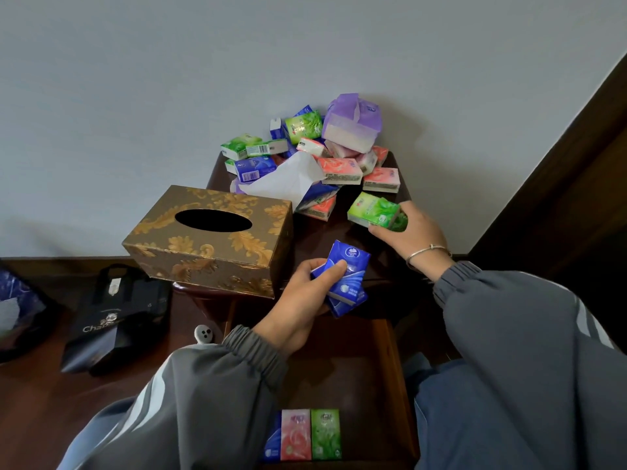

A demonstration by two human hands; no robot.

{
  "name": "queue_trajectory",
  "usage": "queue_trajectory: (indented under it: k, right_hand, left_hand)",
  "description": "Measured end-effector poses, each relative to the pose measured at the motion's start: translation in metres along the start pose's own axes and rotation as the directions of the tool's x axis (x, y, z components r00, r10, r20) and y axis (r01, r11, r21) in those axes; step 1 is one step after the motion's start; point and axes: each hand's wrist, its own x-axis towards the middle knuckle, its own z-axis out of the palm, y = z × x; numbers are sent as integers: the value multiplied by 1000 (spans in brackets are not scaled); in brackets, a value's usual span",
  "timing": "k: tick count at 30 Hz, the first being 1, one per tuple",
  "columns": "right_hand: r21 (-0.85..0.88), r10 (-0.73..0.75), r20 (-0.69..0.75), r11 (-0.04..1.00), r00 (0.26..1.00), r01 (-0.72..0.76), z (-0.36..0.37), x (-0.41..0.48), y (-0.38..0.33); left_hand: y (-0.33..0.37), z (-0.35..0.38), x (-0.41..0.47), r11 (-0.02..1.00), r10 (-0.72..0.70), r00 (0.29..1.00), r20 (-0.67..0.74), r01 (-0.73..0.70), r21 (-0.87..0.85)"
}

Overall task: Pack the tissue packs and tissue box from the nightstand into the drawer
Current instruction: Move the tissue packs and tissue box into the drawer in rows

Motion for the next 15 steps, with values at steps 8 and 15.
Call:
queue_trajectory:
  k: [8,15]
  right_hand:
    - [173,170,-110,974,979,-149,-15,-24,-9]
    - [-83,299,-81,949,951,-305,-1,-28,-29]
  left_hand:
    - [1,-6,-16,996,-46,998,-33,43,-76]
    - [-10,-22,-51,996,-54,998,-12,53,-72]
